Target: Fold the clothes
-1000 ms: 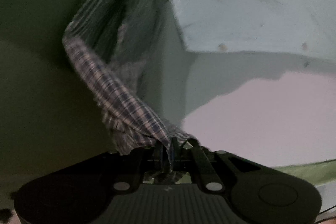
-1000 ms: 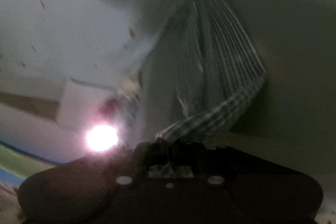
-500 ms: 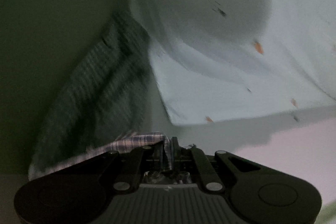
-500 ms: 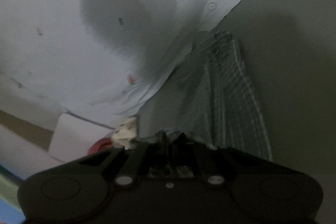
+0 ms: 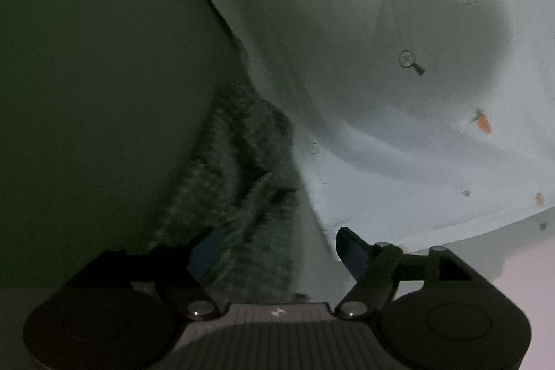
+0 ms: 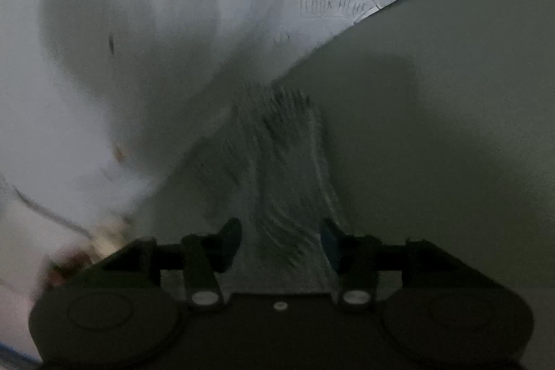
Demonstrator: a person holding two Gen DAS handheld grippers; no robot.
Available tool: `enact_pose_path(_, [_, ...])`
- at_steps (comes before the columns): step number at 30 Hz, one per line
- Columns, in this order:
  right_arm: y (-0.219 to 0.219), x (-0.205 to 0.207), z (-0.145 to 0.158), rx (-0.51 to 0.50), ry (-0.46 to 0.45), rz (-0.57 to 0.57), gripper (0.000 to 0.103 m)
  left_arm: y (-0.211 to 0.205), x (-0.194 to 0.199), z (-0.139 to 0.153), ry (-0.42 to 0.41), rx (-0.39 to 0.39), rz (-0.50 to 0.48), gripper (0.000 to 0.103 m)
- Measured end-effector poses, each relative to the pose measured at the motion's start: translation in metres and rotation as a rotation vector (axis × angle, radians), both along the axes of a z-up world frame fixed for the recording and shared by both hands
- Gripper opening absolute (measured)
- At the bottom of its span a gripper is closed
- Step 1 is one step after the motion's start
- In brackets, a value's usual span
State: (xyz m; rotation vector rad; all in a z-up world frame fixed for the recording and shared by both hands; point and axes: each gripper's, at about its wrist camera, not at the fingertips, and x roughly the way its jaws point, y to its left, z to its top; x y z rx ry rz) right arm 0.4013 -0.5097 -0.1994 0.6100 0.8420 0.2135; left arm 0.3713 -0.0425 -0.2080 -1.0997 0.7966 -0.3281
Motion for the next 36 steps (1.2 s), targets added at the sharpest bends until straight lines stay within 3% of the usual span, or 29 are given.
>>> enact_pose_path(5, [0.030, -0.015, -0.022, -0.109, 0.060, 0.061, 0.058, -0.017, -0.020, -0.009, 0.069, 0.208, -0.114, 0.075])
enact_pose_path(6, [0.035, -0.015, -0.026, -0.116, 0.062, 0.065, 0.055, -0.023, -0.023, -0.010, 0.069, 0.249, -0.132, 0.074])
enact_pose_path(7, [0.039, -0.014, -0.026, -0.127, 0.050, 0.071, 0.040, -0.028, -0.026, -0.012, 0.069, 0.289, -0.151, 0.074])
enact_pose_path(8, [0.044, -0.013, -0.025, -0.146, 0.035, 0.078, 0.029, -0.033, -0.026, -0.012, 0.063, 0.316, -0.159, 0.064])
enact_pose_path(9, [0.050, -0.012, -0.022, -0.182, 0.012, 0.086, 0.011, -0.037, -0.027, -0.012, 0.050, 0.333, -0.160, 0.054])
enact_pose_path(11, [0.057, -0.011, -0.011, -0.255, -0.050, 0.078, 0.006, -0.042, -0.023, -0.010, 0.030, 0.370, -0.146, 0.002])
enact_pose_path(15, [0.049, -0.007, 0.004, -0.306, -0.101, 0.020, 0.005, -0.037, -0.017, -0.012, 0.019, 0.380, -0.093, 0.003])
enact_pose_path(18, [0.060, 0.006, -0.005, -0.480, -0.033, 0.060, 0.008, -0.024, -0.009, -0.020, 0.073, 0.377, -0.054, 0.003])
enact_pose_path(20, [0.076, 0.005, -0.001, -0.585, -0.045, 0.086, 0.016, -0.015, -0.013, -0.019, 0.089, 0.366, -0.034, 0.004])
enact_pose_path(21, [0.083, 0.002, 0.005, -0.602, -0.071, 0.089, 0.025, -0.012, -0.016, -0.018, 0.084, 0.365, -0.020, 0.006])
enact_pose_path(22, [0.090, -0.002, 0.013, -0.617, -0.103, 0.097, 0.046, -0.009, -0.020, -0.016, 0.076, 0.360, -0.010, 0.014])
enact_pose_path(24, [0.111, -0.013, 0.027, -0.664, -0.203, 0.138, 0.061, -0.002, -0.029, -0.012, 0.065, 0.342, 0.004, 0.025])
enact_pose_path(28, [0.167, -0.027, 0.045, -0.683, -0.371, 0.347, 0.064, 0.002, -0.046, -0.008, 0.056, 0.328, 0.003, 0.030])
enact_pose_path(31, [0.214, -0.033, 0.036, -0.666, -0.426, 0.599, 0.064, -0.001, -0.054, -0.006, 0.050, 0.333, 0.006, 0.033])
enact_pose_path(33, [0.246, -0.040, 0.021, -0.738, -0.456, 0.770, 0.062, -0.004, -0.055, -0.004, 0.039, 0.342, 0.011, 0.034])
enact_pose_path(35, [0.271, -0.047, 0.004, -0.862, -0.476, 0.899, 0.049, -0.006, -0.055, -0.002, 0.027, 0.351, 0.016, 0.034])
enact_pose_path(36, [0.280, -0.049, -0.004, -0.923, -0.485, 0.939, 0.030, -0.007, -0.055, -0.001, 0.021, 0.356, 0.019, 0.034])
